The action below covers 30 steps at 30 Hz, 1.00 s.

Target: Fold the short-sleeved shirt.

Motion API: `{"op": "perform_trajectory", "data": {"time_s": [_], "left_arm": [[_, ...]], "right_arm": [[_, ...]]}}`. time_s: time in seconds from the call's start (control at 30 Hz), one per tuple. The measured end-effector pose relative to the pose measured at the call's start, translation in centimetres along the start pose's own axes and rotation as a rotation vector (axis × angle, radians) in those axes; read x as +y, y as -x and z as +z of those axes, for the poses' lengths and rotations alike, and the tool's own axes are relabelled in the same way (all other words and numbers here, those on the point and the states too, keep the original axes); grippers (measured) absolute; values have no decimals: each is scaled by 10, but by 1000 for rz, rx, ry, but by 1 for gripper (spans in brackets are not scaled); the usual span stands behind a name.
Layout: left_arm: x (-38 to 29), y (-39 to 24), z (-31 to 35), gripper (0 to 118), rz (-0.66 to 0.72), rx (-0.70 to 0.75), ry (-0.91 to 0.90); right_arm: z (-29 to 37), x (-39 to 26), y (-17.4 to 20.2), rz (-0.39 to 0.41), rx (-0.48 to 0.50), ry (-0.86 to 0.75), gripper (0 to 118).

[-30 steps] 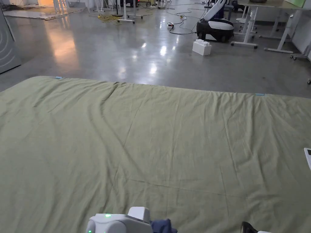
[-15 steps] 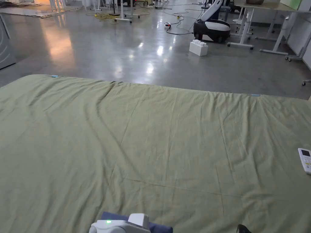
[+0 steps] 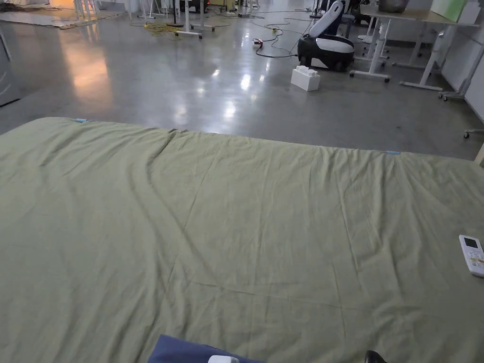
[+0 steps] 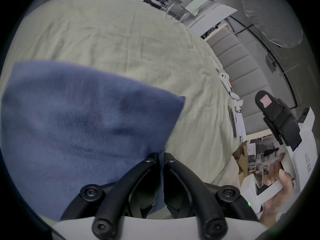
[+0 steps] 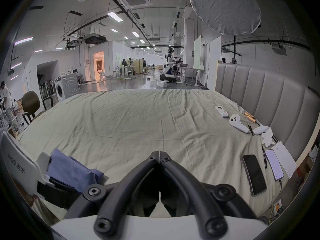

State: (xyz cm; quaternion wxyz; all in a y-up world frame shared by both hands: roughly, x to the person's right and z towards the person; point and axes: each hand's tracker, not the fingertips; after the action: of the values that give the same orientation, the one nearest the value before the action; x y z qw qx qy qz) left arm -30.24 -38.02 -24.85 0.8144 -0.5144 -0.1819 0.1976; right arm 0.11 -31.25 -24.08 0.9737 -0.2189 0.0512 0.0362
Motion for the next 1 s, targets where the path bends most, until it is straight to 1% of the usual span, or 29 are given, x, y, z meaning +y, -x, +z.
{"op": "perform_trajectory", "data": {"time_s": [0.1,0.2,0.27,0.33,0.4,0.5,0.57,0.63,0.77,0.9,1.0], "left_arm": [[14,-8,31,7,-56,-49,-119],[28,-18,71,7,-156,15,-290],[35,-24,99,7,-250,154,-436],[36,-27,124,7,-304,292,-589],[39,-22,142,7,-331,362,-702],[37,-13,168,7,-329,481,-852],[35,-4,179,7,-340,577,-936],[31,3,188,7,-331,628,-1005],[25,17,197,7,-313,722,-1098],[22,29,202,7,-288,734,-1114],[20,36,206,7,-263,713,-1089]], "right_arm": [[3,11,3,-3,0,-37,0],[3,27,6,7,2,-86,0],[3,40,9,4,-6,-127,0],[3,52,10,3,-12,-170,0],[4,65,13,17,-32,-208,0],[4,81,14,18,-34,-262,0],[4,90,16,39,-48,-304,0],[5,98,17,68,-55,-365,0],[4,109,19,78,-70,-377,0],[3,116,18,91,-96,-396,0],[8,113,18,85,-86,-381,0]]}}
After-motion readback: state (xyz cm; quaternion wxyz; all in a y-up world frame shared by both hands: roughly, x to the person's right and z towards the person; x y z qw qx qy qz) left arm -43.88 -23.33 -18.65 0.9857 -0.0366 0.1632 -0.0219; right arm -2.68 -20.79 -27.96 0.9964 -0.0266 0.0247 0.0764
